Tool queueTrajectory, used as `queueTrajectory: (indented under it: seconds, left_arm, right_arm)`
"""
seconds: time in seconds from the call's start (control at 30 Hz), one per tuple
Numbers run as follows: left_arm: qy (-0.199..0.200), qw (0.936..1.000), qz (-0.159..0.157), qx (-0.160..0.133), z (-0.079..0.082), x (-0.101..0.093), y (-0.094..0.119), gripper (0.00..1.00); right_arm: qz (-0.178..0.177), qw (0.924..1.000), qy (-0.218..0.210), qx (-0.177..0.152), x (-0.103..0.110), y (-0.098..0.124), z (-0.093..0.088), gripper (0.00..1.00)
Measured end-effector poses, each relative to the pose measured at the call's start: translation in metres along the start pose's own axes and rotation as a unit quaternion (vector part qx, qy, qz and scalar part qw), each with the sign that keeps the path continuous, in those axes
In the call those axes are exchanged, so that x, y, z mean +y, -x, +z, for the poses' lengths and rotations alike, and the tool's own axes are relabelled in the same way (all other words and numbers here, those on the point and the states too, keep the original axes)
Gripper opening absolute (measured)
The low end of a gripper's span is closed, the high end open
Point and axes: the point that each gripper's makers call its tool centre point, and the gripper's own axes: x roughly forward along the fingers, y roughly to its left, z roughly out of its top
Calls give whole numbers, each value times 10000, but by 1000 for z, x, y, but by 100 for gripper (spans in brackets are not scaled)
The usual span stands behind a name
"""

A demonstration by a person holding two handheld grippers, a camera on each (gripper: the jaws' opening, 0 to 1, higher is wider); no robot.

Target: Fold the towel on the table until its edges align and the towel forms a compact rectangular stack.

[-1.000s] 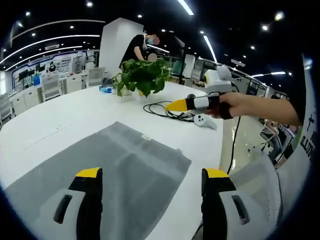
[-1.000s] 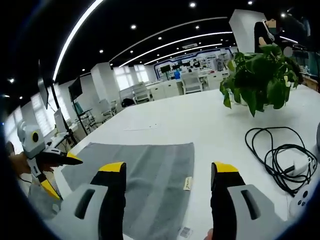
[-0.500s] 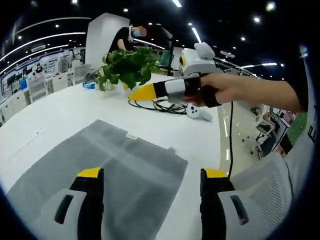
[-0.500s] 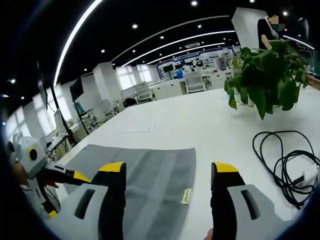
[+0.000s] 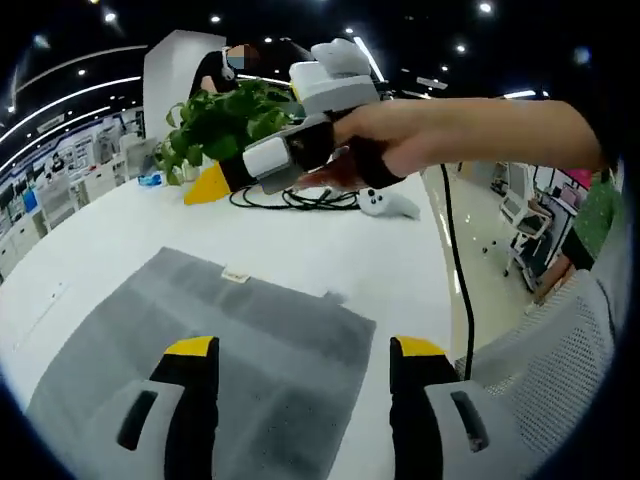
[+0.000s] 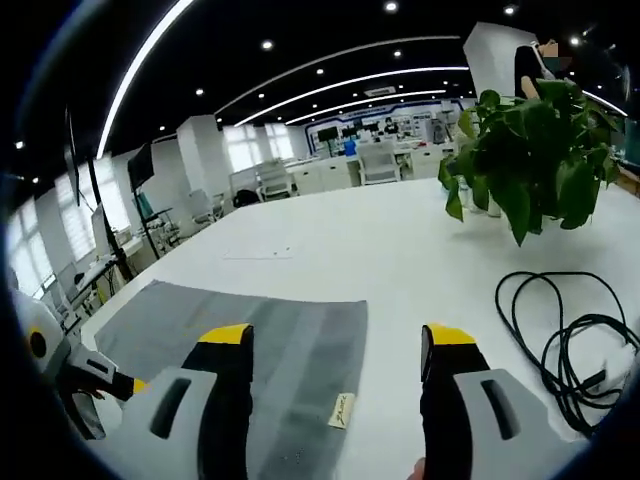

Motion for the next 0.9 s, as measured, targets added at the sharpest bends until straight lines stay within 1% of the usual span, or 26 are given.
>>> queueTrajectory:
  seconds: [0.13,0.27,0.33,0.43,0.63,0.9]
  left_arm:
    - [-112,9998,-129,129,-7,-6,-9,69]
    - [-100,9994,-255,229,-12,-12,-19,67]
    - [-113,9992,-296,238,-13,-14,-23,66]
    - [-104,9992,-290,272,-17,-17,-31,65]
    - [-118,9987,-401,289,-19,-27,-39,62]
    - [-183,9977,-576,299,-21,-35,-46,53]
  right_arm:
    - [31,10000,-13,47,-1,-10,-4,67]
    - [45,10000,-34,77,-2,-20,-7,66]
    - [-125,9998,123,69,-8,-25,-7,67]
    - [-201,9994,278,108,-12,-33,-8,71]
    - [-94,9993,318,168,-11,-46,-10,69]
    - [-13,9993,274,235,-5,-59,-16,67]
